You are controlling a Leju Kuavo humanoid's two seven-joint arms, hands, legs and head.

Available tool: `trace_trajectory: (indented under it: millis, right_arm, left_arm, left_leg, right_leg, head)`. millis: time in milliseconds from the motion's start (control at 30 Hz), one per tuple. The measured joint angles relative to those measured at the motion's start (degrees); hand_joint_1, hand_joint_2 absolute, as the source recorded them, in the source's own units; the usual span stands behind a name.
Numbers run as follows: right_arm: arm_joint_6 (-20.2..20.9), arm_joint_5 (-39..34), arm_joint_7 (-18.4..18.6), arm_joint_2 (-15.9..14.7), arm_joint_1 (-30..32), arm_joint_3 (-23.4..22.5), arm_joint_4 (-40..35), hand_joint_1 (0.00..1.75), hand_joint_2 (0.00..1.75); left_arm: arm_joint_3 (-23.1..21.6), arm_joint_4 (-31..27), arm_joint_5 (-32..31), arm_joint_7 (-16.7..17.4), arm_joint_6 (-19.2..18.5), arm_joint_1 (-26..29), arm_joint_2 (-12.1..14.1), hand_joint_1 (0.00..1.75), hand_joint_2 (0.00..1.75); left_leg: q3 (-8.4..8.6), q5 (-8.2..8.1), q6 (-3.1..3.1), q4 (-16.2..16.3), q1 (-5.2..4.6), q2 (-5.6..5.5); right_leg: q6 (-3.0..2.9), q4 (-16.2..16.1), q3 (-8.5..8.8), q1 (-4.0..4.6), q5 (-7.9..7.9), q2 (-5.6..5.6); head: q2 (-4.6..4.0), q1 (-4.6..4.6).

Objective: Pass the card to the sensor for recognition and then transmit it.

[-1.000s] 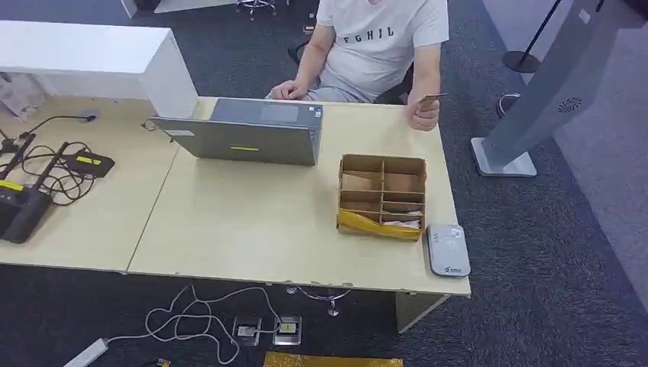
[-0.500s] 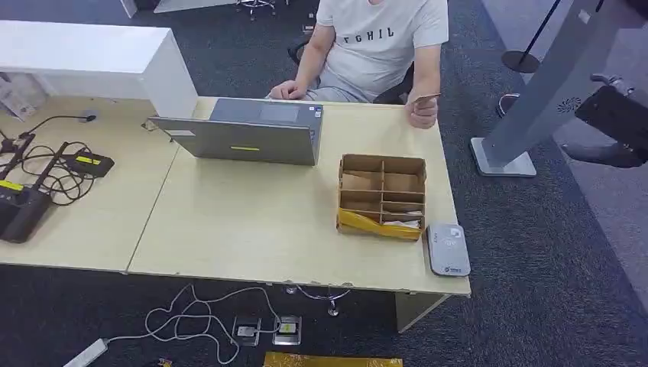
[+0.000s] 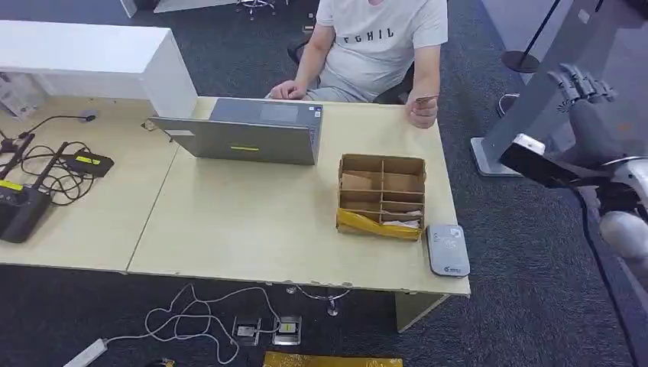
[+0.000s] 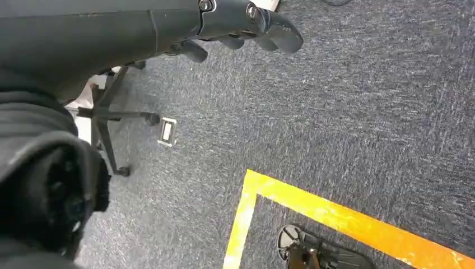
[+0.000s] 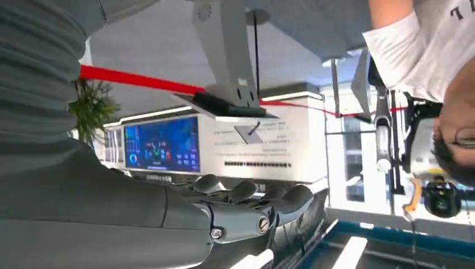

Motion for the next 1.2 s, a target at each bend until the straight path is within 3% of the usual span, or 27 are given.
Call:
trace_trajectory:
  millis: [467, 1200]
  right_arm:
    - [0.26, 5.11, -0.63, 9.22, 2.80, 0.57, 4.21, 0.00, 1.75]
    - [2.84, 1.50, 0.04, 17.70, 5.58, -2.41, 6.95, 0.00, 1.75]
  left_arm:
    - [-0.17, 0.00, -0.22, 0.17, -0.28, 0.01, 0.11, 0.00, 0.00]
    - [-0.66, 0.00, -0.94, 0.59, -0.37, 0.04, 0.26, 0.00, 0.00]
  left_leg:
    - [0.01, 0.00, -0.01, 0.00, 0.01, 0.02]
    - [0.02, 0.00, -0.01, 0.00, 0.01, 0.08]
  right_leg:
    - [0.00, 0.00, -0.03, 0.01, 0.00, 0.01]
    - [0.00, 0.00, -0.03, 0.01, 0.00, 0.06]
  head:
    - [0.00, -0.02]
    - [0.00, 0.00]
